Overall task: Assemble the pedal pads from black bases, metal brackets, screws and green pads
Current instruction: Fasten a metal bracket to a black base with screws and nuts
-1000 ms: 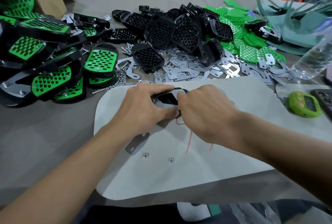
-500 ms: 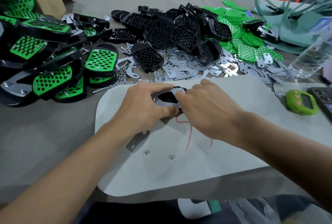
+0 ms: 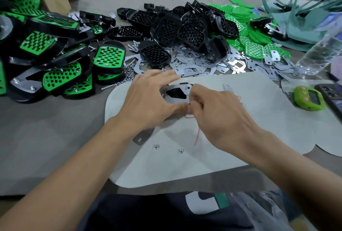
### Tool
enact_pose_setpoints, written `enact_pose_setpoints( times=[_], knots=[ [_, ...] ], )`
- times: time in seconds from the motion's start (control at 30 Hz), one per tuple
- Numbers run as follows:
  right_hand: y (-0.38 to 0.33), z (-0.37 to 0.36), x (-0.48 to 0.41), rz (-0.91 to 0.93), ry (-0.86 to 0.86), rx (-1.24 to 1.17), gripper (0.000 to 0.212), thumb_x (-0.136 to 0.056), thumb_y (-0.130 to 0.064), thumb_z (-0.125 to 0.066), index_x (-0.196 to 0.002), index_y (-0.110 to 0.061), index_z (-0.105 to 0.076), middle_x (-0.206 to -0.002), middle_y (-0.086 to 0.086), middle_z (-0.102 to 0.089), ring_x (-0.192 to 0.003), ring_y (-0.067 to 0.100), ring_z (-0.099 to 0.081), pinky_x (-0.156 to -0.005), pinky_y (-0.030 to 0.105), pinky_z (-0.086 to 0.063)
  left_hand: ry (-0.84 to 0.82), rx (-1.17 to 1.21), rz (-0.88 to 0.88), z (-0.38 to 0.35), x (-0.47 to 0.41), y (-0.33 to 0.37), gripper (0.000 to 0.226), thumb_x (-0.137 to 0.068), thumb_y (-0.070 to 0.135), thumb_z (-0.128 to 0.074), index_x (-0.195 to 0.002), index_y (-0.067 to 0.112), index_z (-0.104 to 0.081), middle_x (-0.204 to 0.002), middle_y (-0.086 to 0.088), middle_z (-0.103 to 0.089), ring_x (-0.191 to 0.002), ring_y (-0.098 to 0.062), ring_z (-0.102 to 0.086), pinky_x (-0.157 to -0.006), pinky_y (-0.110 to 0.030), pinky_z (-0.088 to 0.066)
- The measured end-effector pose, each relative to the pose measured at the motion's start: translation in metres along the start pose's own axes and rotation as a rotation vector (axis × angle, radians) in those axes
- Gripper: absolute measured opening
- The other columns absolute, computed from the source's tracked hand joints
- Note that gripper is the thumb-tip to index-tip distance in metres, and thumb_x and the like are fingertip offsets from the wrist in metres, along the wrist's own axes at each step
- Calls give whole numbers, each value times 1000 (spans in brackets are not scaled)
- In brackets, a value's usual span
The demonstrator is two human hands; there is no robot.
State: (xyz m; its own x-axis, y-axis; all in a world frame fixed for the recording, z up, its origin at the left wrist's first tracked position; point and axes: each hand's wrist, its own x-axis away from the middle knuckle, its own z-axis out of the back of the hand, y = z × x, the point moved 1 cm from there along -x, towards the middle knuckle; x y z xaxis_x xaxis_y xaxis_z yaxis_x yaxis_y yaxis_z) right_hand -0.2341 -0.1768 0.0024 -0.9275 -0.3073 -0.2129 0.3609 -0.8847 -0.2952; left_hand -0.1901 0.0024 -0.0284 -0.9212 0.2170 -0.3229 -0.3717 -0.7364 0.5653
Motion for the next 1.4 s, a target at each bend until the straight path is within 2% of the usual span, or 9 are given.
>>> enact_pose_setpoints(
  times=[0.17, 0.3, 0.5, 0.77, 0.9, 1.0, 1.1, 1.23, 1.4],
  knots=[
    [-8, 10, 18, -47, -232, -171, 19, -86, -45, -62, -101, -39, -53, -73, -11, -69, -77, -3, -56, -64, 16, -42, 164, 234, 31, 22, 2, 0, 60, -64, 34, -75, -124, 37, -72, -103, 27, -71, -109, 3, -59, -102, -24, -42],
    [-19, 0, 30, 11, -360, -114, 21, -80, -43, -72, -94, -32, -61, -82, -12, -66, -75, 4, -57, -65, 18, -45, 151, 314, 205, 30, -1, -14, 47, -63, 15, -71, -103, 38, -80, -86, 23, -73, -95, 2, -65, -87, -17, -48],
    [-27, -9, 31, 28, -329, -82, 5, -79, -24, -68, -75, -24, -64, -61, -6, -62, -64, 10, -57, -59, 30, -50, -93, 255, 273, 27, -3, -22, 71, -48, 19, -65, -114, 44, -75, -94, 38, -68, -94, 18, -56, -76, -21, -47],
    [-14, -8, -12, -179, -131, -390, 10, -79, -20, -78, -71, -26, -76, -58, -12, -68, -53, 4, -62, -56, 16, -50, -204, 206, 239, 24, -5, -27, 73, -61, 4, -75, -122, 46, -71, -104, 33, -70, -101, 19, -57, -75, 7, -35],
    [-10, -7, -41, -230, 0, -503, 14, -81, -15, -74, -71, -24, -75, -55, -9, -69, -52, 11, -68, -46, 20, -52, -271, 320, 238, 23, -7, -32, 72, -62, 2, -72, -119, 46, -73, -108, 31, -72, -105, 21, -57, -86, -4, -41],
    [-13, -11, -53, -217, 35, -524, 14, -82, -12, -72, -73, -22, -75, -56, -6, -70, -52, 7, -68, -55, 27, -58, -316, 405, 209, 24, -9, -36, 68, -69, -5, -71, -115, 45, -74, -108, 28, -73, -106, 12, -63, -91, -16, -45],
    [-15, -18, -54, -220, 63, -524, 18, -81, -9, -70, -72, -24, -74, -59, -9, -70, -54, 12, -69, -51, 34, -60, -330, 408, 190, 24, -9, -38, 64, -67, 6, -72, -120, 42, -73, -108, 28, -73, -106, 8, -65, -98, -23, -47],
    [-12, -23, -54, -249, 76, -556, 23, -82, -10, -71, -72, -30, -75, -60, -13, -70, -55, 12, -70, -49, 35, -61, -342, 357, 161, 26, -7, -36, 59, -61, 26, -76, -111, 57, -70, -109, 32, -71, -110, 10, -62, -96, -11, -44],
    [-18, -16, -60, -168, 6, -504, 31, -75, -11, -74, -72, -41, -75, -58, -8, -68, -51, 10, -62, -44, 21, -52, -301, 242, 113, 21, -8, -35, 94, -58, 36, -95, -142, 45, -54, -116, 28, -70, -115, 8, -59, -97, -12, -41]
  ],
)
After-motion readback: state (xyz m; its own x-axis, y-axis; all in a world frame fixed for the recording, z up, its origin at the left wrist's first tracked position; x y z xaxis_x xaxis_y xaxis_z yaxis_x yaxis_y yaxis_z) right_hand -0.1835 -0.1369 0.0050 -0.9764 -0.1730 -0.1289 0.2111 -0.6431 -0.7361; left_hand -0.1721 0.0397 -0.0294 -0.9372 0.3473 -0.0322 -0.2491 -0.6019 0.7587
